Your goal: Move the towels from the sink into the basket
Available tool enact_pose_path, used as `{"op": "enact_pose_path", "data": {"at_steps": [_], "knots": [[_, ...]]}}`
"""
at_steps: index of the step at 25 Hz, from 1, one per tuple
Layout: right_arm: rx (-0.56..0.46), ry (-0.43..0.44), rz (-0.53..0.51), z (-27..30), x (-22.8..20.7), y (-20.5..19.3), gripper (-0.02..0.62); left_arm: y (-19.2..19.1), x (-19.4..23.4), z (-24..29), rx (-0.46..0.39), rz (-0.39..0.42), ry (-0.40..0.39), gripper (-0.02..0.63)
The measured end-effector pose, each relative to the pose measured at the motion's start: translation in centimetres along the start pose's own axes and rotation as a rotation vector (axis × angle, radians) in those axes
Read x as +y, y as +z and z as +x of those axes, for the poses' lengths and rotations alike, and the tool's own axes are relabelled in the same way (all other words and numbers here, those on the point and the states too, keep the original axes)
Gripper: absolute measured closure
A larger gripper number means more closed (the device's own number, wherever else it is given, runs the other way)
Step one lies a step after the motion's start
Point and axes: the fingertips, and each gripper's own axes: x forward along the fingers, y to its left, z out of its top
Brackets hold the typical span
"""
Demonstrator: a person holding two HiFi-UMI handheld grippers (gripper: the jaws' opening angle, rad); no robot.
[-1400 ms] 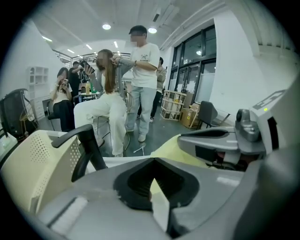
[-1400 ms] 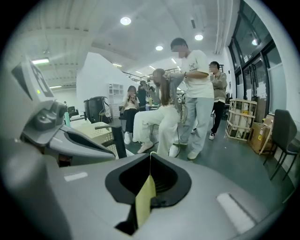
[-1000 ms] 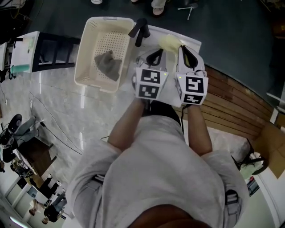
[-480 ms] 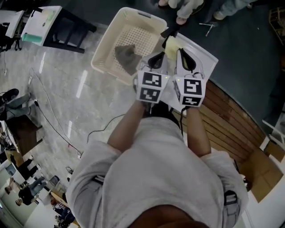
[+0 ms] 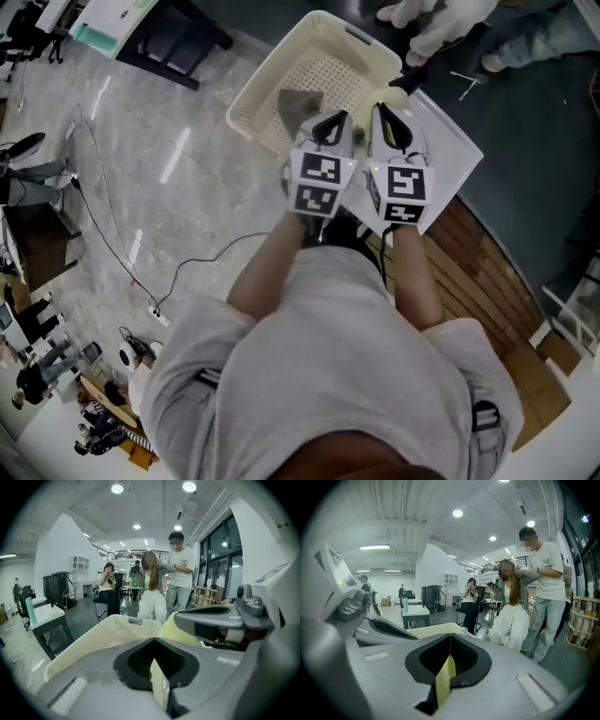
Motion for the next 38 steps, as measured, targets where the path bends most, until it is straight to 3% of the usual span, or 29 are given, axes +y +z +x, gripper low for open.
{"op": "enact_pose_path", "data": {"at_steps": [11, 20, 38], "knots": [[-0.053, 0.078, -0.040, 5.2, 5.0, 4.7, 0.586, 1.6, 6.9, -0.9, -0.030, -0.025, 0.049, 0.586], [-0.101, 0.091, -0.079, 7.9, 6.7, 8.7, 0.586, 3.7, 11.2, -1.2, -0.066, -0.035, 0.076, 0.586], [-0.009, 0.044, -0.039, 13.6, 3.7, 5.6, 0.586, 2.2, 13.6, 3.0, 0.010, -0.064, 0.038, 0.586]]}}
